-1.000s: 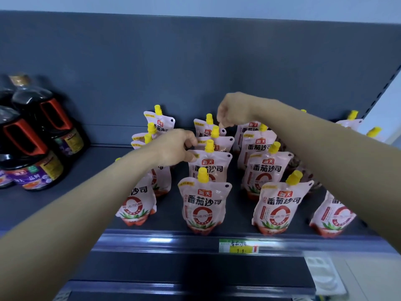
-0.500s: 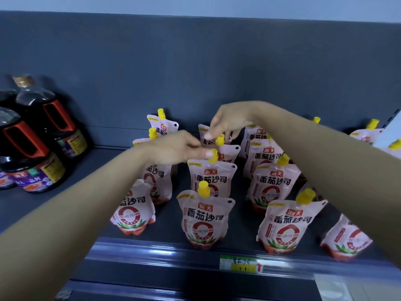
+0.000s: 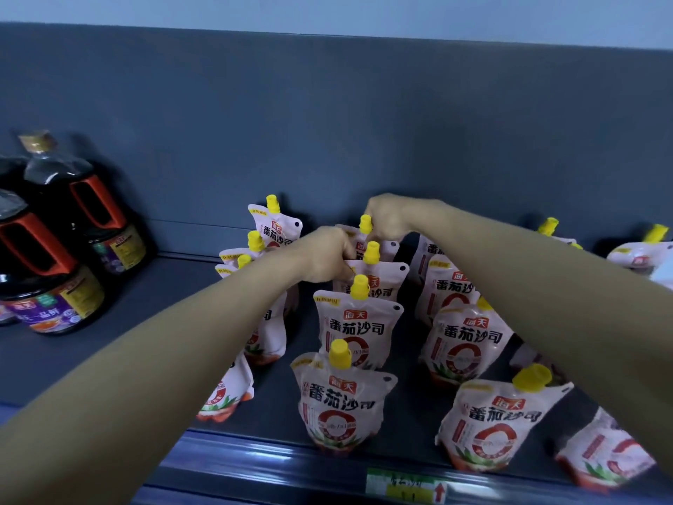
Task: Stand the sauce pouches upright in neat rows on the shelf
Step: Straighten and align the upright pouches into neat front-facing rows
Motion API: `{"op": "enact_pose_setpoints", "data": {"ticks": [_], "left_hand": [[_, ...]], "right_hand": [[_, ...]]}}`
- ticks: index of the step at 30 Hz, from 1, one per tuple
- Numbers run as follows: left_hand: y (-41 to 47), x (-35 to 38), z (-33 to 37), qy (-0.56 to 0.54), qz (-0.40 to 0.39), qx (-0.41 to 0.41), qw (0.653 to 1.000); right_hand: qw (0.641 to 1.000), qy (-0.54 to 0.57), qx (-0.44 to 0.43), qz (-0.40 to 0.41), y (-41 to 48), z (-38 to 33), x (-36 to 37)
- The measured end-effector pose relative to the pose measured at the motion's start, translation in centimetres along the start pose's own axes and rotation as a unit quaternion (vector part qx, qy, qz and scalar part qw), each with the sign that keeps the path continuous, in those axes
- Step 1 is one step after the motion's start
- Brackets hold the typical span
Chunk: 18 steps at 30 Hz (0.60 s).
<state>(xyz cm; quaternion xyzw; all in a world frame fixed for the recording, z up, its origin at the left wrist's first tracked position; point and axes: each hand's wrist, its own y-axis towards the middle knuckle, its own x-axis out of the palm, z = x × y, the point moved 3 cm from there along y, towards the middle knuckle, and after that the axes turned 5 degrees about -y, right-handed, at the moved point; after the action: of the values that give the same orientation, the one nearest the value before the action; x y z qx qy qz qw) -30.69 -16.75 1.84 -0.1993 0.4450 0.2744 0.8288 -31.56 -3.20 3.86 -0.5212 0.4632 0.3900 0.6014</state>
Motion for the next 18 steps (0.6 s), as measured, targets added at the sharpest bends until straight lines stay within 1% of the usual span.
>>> {"op": "enact_pose_setpoints", "data": {"ticks": [4, 9, 13, 18], "left_hand": [[0.4, -0.2, -0.5, -0.011, 0.003, -0.015, 1.0], [0.4, -0.4, -1.1, -0.034, 0.013, -0.045, 0.998], [0.6, -0.7, -1.5, -0.03, 0.037, -0.061, 0.997], [0.7, -0.9, -1.0, -0.03, 0.049, -0.064, 0.996]], "right_hand": [[0.998, -0.04, -0.014, 0.038, 0.6, 0.2, -0.8], [0.997, -0.022, -0.003, 0.068, 1.6, 0.6, -1.1], [0.998, -0.016, -0.005, 0.067, 1.5, 0.5, -1.2], [0.999, -0.018, -0.01, 0.033, 0.3, 0.6, -2.3]]}}
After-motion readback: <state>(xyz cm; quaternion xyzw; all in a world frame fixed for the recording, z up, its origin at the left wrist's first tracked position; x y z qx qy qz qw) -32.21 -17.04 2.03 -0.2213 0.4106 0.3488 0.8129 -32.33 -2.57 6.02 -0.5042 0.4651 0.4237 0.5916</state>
